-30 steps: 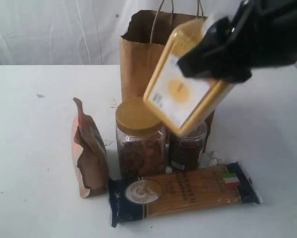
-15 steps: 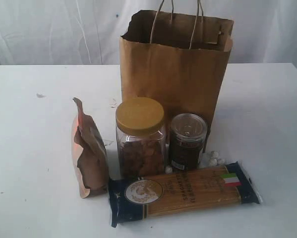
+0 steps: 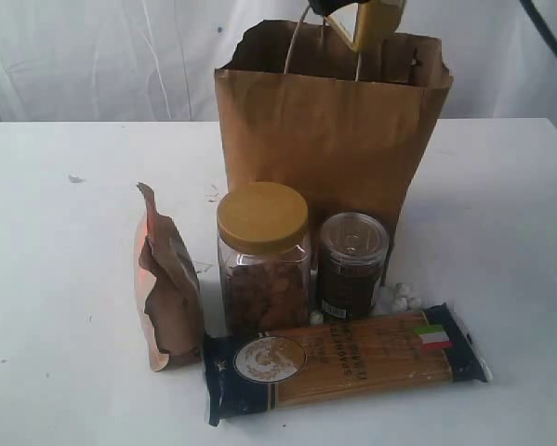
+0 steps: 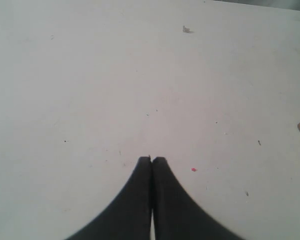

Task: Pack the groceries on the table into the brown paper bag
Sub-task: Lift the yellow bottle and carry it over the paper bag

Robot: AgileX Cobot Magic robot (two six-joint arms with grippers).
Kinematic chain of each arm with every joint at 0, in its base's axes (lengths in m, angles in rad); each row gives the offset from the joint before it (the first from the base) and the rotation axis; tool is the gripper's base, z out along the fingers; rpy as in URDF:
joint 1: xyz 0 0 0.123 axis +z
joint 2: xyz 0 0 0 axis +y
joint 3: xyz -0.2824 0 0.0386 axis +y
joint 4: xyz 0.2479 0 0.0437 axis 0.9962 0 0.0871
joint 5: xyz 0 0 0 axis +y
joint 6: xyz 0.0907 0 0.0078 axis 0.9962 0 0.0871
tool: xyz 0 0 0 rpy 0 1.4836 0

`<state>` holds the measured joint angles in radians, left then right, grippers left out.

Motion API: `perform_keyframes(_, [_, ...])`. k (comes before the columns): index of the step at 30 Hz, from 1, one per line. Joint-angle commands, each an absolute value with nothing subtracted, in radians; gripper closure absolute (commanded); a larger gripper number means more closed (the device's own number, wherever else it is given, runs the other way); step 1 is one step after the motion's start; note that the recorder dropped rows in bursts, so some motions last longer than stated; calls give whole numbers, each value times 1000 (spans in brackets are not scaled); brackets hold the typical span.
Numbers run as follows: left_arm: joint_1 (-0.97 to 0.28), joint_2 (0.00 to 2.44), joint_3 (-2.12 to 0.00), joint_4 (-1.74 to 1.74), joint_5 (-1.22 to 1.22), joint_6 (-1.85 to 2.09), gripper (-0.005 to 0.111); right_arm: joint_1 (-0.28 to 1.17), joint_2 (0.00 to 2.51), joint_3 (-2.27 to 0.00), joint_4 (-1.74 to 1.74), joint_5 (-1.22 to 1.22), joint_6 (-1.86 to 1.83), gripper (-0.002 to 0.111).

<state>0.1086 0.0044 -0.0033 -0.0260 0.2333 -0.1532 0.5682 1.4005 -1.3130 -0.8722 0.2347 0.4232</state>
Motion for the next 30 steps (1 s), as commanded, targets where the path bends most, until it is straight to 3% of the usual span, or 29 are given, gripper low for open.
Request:
perform_keyframes(1, [105,0,0,-25,231,-154,107,568,1388,-1330,-906,167,422,108])
perform_keyframes(10, [105,0,0,-25,231,-154,107,568,1337,-1394,-922,171,422,108])
perform_keyframes(16, [105,0,0,-25,231,-154,107,568,1316,-1409,-1000,300,428,108])
perform_keyframes(30, [105,0,0,-25,231,-154,107,568,1462,-1409,-986,321,615,108])
